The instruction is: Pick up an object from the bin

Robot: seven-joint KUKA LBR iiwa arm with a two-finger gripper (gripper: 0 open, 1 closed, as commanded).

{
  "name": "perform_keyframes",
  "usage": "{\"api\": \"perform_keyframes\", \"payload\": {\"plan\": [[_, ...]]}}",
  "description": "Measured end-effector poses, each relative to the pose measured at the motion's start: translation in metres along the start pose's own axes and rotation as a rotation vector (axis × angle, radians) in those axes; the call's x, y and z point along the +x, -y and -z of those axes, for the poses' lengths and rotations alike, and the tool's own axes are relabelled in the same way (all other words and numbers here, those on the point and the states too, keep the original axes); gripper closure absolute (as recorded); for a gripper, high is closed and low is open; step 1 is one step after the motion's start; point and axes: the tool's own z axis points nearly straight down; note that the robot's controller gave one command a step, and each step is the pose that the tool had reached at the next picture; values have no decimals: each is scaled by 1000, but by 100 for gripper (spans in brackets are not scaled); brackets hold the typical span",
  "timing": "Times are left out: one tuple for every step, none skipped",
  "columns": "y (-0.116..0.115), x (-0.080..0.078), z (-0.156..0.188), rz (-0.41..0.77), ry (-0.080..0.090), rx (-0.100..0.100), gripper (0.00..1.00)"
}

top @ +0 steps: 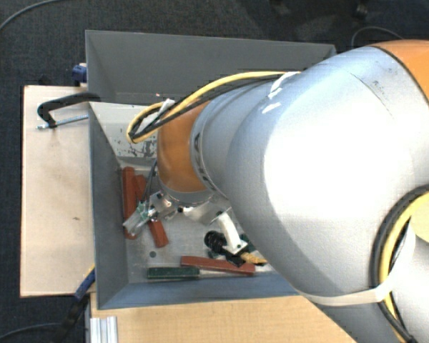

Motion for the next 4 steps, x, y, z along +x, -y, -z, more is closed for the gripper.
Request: {"api": "perform_keyframes", "payload": {"plan": [[0, 0, 1, 1, 2, -2, 0], [-1, 1, 1, 2, 2, -3, 100], [-2, 1, 39, 4, 4, -10, 100], [-3, 2, 55, 5, 4, -9, 100]]}}
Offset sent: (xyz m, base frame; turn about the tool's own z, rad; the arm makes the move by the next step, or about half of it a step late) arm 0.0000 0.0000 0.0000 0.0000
